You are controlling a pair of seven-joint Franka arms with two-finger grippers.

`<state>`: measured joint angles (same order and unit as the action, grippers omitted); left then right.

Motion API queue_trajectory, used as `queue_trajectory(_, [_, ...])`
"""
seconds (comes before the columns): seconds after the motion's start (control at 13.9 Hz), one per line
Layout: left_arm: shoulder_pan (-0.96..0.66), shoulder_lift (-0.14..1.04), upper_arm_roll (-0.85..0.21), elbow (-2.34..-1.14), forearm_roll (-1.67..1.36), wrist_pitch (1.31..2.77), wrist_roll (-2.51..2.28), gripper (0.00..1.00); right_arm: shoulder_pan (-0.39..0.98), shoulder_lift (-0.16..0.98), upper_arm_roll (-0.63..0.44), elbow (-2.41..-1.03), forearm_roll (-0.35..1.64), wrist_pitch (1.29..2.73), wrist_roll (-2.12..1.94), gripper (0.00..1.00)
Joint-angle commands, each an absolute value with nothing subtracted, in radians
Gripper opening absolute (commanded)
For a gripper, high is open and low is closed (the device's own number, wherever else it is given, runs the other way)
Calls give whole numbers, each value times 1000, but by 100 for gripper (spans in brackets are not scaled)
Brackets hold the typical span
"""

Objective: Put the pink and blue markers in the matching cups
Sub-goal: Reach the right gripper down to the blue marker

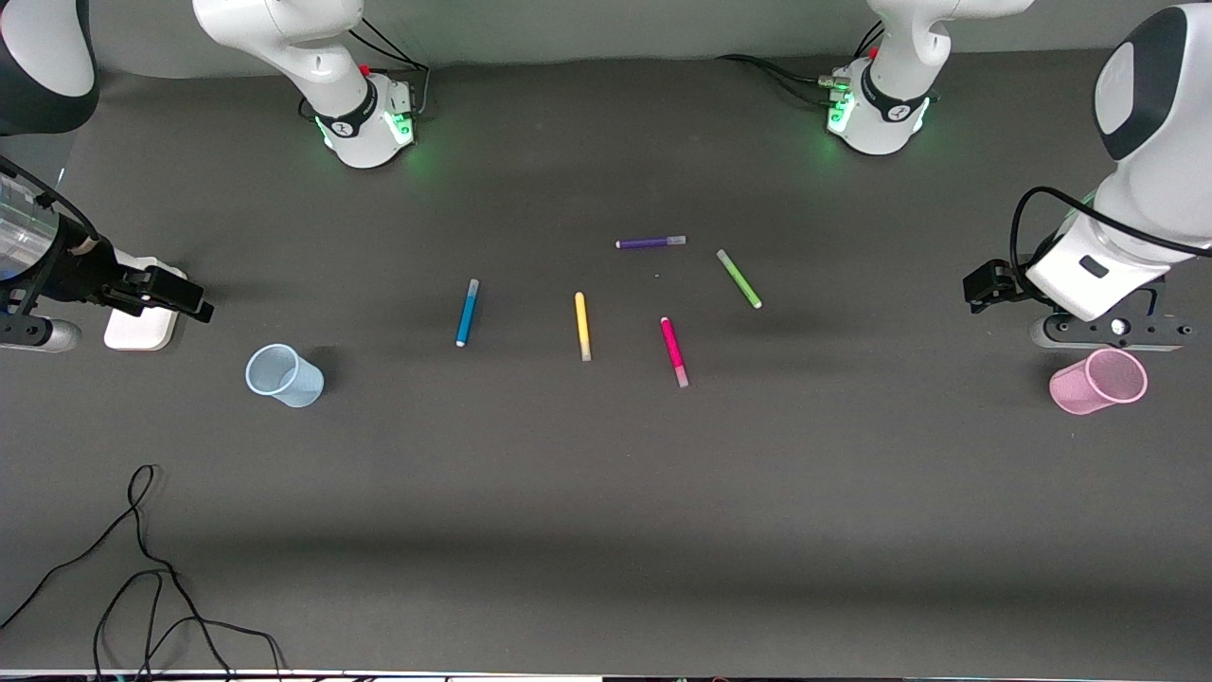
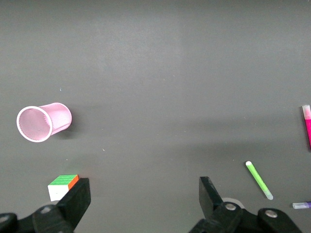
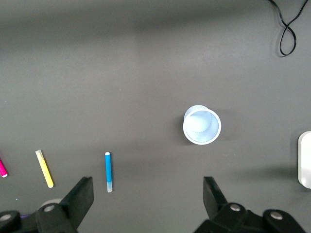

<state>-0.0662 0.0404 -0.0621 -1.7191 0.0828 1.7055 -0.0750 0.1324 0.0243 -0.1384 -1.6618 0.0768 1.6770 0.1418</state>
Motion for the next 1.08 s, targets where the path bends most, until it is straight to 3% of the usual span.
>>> queue_trajectory(0.0, [-81, 20, -48, -1729, 72, 1703, -60, 99, 124, 20, -126, -1654, 58, 1664, 156, 100])
queue_trajectory(0.43, [-81, 20, -48, -1729, 72, 1703, -60, 99, 124, 61, -121, -1651, 63, 1648, 169, 100])
queue_trajectory(1.01, [-81, 20, -48, -1729, 72, 1701, -60, 99, 239, 322, -115, -1480, 182, 1525, 209, 99])
